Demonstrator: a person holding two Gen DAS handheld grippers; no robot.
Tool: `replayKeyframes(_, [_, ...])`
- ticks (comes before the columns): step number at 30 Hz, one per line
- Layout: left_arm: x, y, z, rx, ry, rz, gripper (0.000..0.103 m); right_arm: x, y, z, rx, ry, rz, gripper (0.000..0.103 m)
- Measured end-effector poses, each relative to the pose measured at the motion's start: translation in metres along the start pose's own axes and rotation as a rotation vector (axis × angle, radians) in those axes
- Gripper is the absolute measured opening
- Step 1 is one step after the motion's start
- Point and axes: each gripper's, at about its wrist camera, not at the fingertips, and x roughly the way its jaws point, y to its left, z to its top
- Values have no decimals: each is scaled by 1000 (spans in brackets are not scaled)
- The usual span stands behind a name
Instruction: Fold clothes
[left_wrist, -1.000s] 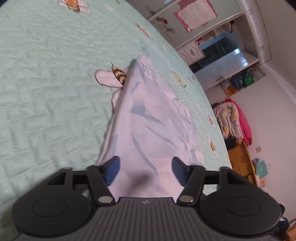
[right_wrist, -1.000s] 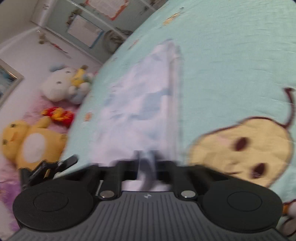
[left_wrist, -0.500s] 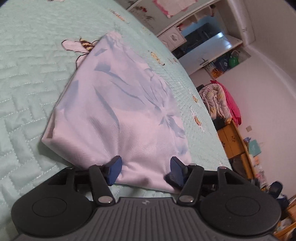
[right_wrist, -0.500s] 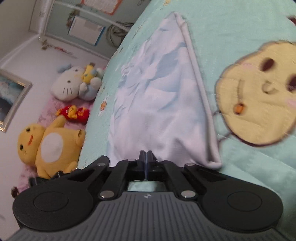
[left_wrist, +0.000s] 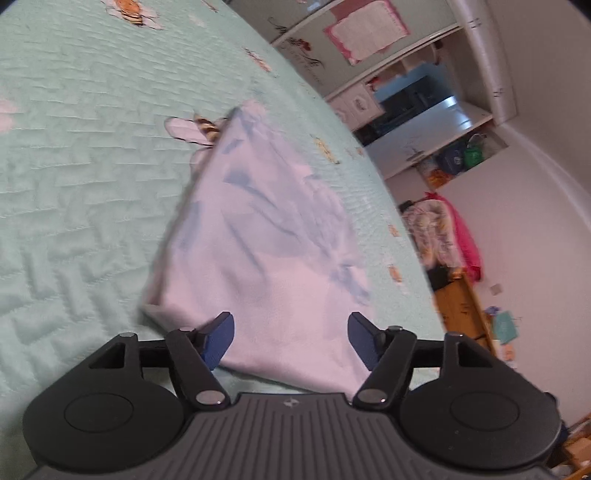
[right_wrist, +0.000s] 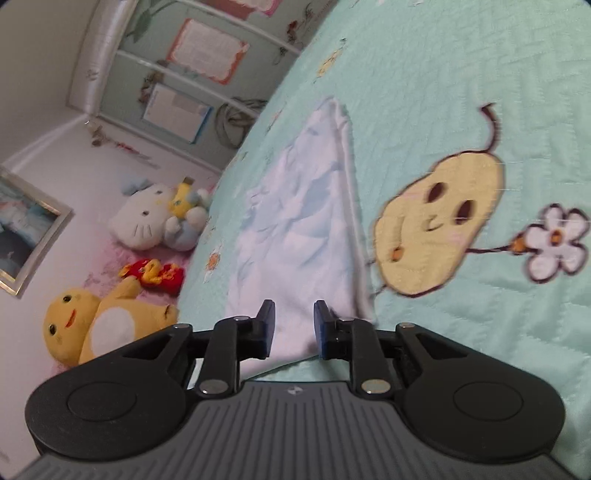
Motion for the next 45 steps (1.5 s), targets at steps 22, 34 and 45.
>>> replayKeyframes(22, [0,11,-11,59,-1,-23,70,43,47,76,-229,-215,-94,25])
replayKeyframes(34, [5,6,-30,203,-62,-92,89,127,49,137,-399,-189,-203,28])
replayKeyframes(45, [8,6,-35,244,-83,-120,94,149,46,139,-448,-151,-238,28])
